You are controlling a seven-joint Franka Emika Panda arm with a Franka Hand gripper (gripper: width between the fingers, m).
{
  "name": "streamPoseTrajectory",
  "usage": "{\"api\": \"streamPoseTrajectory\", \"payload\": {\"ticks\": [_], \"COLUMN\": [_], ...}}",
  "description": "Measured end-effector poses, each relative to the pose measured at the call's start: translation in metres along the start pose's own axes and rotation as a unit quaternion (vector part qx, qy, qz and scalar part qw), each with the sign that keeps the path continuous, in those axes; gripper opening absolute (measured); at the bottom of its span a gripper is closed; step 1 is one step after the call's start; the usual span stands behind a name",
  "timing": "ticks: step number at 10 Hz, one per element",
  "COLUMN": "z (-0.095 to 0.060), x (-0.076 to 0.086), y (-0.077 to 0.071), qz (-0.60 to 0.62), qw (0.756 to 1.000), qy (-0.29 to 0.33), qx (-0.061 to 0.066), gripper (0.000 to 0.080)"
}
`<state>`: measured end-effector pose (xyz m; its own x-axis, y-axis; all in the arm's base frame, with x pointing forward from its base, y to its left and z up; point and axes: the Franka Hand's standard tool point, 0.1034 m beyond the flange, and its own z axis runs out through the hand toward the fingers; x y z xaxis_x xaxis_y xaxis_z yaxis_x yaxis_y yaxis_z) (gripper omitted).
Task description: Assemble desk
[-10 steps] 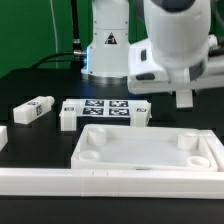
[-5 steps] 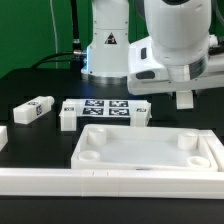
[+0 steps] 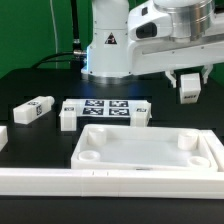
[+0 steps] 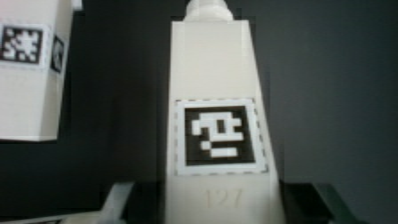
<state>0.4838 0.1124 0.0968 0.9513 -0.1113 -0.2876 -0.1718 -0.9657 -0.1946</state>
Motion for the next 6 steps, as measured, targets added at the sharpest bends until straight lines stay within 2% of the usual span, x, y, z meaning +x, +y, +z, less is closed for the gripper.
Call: {"api": "streamPoseTrajectory", "payload": {"ticks": [2, 3, 4, 5, 6], "z": [-0.005, -0.013, -0.029, -0.052, -0.063], "x": [0.008, 0.009, 0.012, 0.021, 0.026], "y": [0.0, 0.001, -0.002, -0.006, -0.006], "qz": [-0.009, -0.018, -0.022, -0.031, -0.032], "qw": [0.997, 0.994, 0.993, 0.985, 0.98], "qy": [0.073, 0.103, 0.119, 0.166, 0.195], "qx": [-0.006, -0.013, -0.013, -0.013, -0.012], "gripper": [0.029, 0.029, 0.029, 0.029, 0.029]}}
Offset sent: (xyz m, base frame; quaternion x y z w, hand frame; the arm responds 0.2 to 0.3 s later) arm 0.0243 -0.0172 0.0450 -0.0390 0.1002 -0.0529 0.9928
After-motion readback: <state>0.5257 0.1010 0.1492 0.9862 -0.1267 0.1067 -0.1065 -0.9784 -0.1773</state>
